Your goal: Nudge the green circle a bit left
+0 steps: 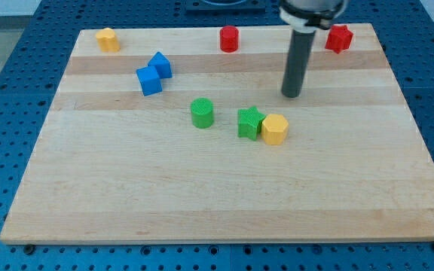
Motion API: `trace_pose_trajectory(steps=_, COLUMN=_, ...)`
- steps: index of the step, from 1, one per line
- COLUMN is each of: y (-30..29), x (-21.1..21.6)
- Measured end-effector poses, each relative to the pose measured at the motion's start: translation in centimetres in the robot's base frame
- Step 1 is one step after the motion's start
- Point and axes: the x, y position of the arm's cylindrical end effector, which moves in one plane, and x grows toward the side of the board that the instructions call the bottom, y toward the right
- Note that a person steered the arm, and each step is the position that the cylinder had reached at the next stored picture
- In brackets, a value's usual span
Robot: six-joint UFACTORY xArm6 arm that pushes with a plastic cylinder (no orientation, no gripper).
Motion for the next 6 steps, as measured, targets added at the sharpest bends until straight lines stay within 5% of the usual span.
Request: trace_pose_trajectory(steps=6, y=-14.3, x=6.2)
